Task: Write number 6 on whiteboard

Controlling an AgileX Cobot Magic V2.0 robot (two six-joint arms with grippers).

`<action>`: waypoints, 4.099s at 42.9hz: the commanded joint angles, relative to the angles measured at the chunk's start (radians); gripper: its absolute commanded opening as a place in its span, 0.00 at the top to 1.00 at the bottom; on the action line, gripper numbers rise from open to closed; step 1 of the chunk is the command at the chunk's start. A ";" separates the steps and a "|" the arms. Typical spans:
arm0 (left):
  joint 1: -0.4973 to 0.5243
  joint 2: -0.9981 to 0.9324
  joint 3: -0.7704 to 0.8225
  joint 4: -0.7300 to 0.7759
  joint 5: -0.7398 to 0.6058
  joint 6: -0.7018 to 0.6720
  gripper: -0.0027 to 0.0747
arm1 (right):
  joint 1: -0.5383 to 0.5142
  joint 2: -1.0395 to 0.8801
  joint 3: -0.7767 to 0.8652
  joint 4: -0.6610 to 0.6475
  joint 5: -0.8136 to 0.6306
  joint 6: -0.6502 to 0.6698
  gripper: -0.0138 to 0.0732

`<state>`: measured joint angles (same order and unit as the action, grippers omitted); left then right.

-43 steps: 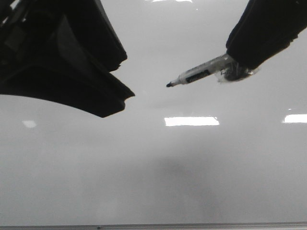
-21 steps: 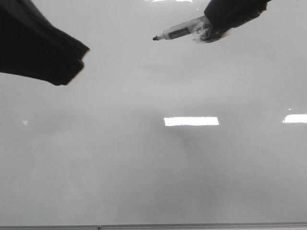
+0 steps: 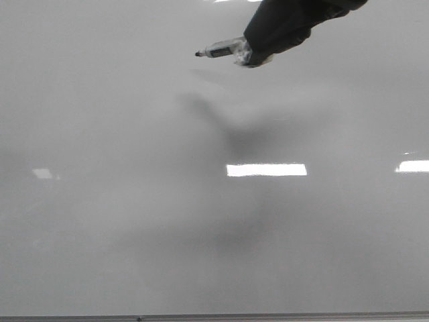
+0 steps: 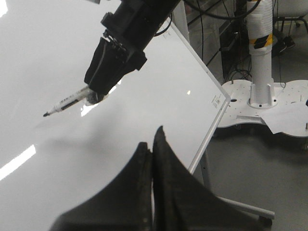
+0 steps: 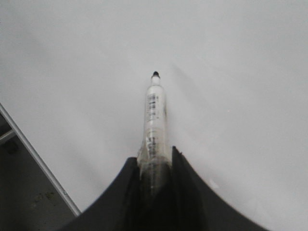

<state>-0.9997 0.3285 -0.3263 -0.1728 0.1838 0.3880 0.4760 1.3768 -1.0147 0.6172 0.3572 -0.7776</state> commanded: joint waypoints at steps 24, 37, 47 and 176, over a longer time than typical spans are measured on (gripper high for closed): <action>0.000 0.003 -0.026 -0.015 -0.091 -0.011 0.99 | 0.079 0.280 -0.145 0.083 0.060 0.001 0.91; 0.000 0.003 -0.026 -0.015 -0.091 -0.011 0.99 | 0.003 0.178 -0.074 0.057 -0.022 0.014 0.91; 0.000 0.003 -0.026 -0.015 -0.091 -0.011 0.99 | 0.087 0.289 -0.219 0.053 0.092 0.014 0.91; 1.053 0.576 -0.025 -0.004 -0.349 -0.179 0.99 | -0.252 -1.041 0.574 -0.404 0.122 0.480 0.92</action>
<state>0.0514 0.8732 -0.3444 -0.1520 0.0450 0.2199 0.2295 0.3326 -0.4160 0.1989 0.5634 -0.3004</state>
